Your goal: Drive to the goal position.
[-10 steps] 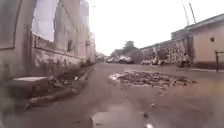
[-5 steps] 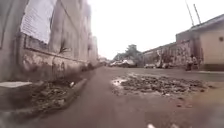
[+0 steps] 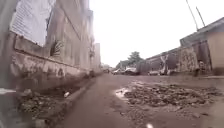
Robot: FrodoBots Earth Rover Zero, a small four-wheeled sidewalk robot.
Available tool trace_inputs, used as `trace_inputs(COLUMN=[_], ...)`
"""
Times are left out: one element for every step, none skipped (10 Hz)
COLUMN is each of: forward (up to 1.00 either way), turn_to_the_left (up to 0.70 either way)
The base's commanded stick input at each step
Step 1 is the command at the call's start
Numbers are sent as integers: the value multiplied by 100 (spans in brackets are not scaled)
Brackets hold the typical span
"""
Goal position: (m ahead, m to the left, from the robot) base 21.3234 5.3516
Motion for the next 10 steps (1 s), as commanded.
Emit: trace_inputs(forward=[100, 100, 100, 100, 100, 100, 100, 100, 100, 100], turn_to_the_left=[40, 0, 0, 0, 0, 0, 0, 0, 0, 0])
